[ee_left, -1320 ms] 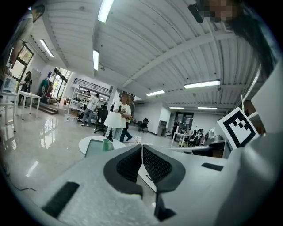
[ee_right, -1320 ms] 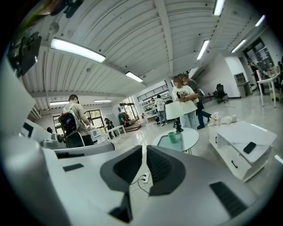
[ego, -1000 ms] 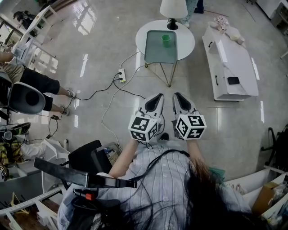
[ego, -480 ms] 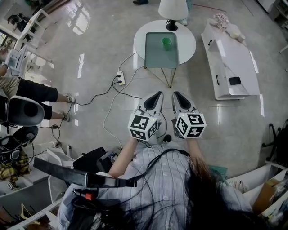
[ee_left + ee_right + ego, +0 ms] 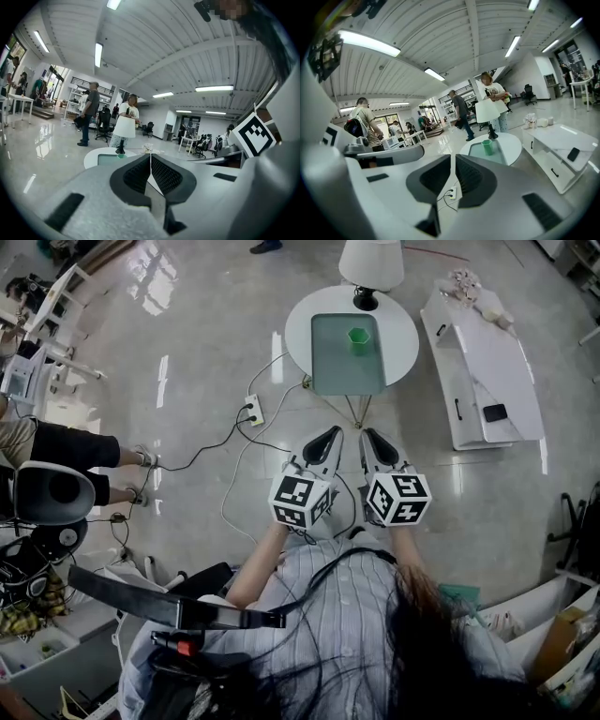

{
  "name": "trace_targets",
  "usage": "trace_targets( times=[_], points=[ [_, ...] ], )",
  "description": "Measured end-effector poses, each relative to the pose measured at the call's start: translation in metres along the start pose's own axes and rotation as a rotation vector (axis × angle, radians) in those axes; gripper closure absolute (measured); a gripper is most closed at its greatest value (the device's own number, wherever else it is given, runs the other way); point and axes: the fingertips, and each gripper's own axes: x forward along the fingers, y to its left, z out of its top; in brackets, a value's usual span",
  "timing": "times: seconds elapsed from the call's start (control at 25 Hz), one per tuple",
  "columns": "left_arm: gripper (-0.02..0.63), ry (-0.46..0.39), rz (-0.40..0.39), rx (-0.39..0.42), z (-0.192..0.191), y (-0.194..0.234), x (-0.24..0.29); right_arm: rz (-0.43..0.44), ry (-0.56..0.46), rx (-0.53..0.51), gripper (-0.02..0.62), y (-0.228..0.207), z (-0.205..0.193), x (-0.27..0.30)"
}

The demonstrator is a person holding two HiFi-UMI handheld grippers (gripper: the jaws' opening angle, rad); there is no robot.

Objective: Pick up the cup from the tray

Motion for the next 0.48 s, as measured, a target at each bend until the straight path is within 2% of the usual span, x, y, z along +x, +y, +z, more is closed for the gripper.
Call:
trace_targets(
  times=[0.48],
  points=[
    [0.591,0.0,-0.031,-0.008,0.008,0.049,-0.001,-0.04,-0.01,0.009,0.546,0.02,0.006,0.037]
  ],
)
